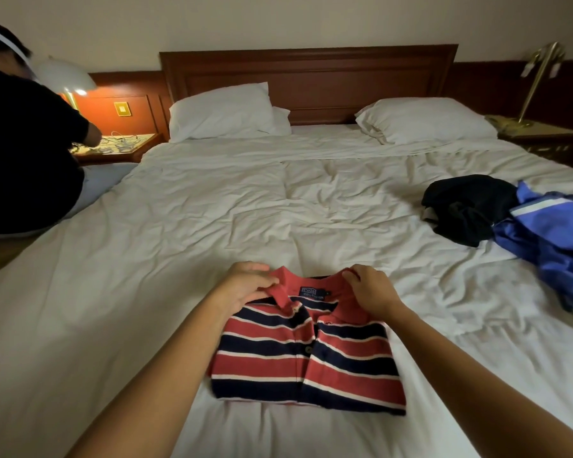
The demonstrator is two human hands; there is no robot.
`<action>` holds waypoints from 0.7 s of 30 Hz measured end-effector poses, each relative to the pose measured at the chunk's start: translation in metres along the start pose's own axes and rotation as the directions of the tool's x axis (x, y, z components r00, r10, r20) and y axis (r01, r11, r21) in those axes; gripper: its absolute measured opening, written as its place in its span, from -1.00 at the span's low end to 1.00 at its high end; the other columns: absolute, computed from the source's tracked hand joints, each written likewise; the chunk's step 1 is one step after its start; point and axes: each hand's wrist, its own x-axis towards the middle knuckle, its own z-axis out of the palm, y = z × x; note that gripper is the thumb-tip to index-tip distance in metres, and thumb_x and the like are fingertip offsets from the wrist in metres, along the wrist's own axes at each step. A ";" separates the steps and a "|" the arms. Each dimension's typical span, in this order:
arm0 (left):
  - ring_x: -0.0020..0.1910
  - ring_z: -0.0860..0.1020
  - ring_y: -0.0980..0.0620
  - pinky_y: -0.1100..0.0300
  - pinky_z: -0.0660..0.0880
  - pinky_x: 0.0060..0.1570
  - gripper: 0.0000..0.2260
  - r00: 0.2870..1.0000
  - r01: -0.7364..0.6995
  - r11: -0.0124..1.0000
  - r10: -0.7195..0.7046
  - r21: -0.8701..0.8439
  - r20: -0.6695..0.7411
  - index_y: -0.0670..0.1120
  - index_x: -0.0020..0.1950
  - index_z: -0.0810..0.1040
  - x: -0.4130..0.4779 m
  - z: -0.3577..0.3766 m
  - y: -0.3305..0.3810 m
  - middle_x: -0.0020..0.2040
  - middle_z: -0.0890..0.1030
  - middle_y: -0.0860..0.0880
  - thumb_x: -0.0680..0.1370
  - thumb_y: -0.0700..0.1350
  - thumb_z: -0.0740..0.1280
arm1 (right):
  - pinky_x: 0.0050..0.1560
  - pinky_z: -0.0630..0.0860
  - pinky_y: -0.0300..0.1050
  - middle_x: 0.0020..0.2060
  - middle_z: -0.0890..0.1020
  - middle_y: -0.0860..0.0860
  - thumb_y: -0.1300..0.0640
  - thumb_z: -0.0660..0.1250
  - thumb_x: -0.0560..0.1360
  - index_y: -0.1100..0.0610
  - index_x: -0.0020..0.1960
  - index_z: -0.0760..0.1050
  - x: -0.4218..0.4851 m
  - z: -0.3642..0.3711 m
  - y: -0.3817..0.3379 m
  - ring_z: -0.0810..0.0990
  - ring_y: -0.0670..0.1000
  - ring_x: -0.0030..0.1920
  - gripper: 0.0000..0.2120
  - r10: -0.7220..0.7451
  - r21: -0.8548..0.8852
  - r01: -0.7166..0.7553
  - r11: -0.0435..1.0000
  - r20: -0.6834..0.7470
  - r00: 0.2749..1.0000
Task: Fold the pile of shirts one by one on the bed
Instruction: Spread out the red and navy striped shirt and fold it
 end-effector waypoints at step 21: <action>0.31 0.43 -0.03 0.07 0.40 0.33 -0.60 0.963 -0.209 0.726 0.270 0.655 0.009 0.07 0.44 0.44 0.016 -0.008 -0.023 0.38 0.34 -0.06 0.61 0.09 0.32 | -0.05 0.37 -0.20 0.06 0.68 0.09 0.02 0.29 0.61 0.19 0.16 0.60 -0.010 0.003 0.020 0.62 0.09 0.09 -0.72 0.043 0.107 -0.048 0.993 0.047 0.998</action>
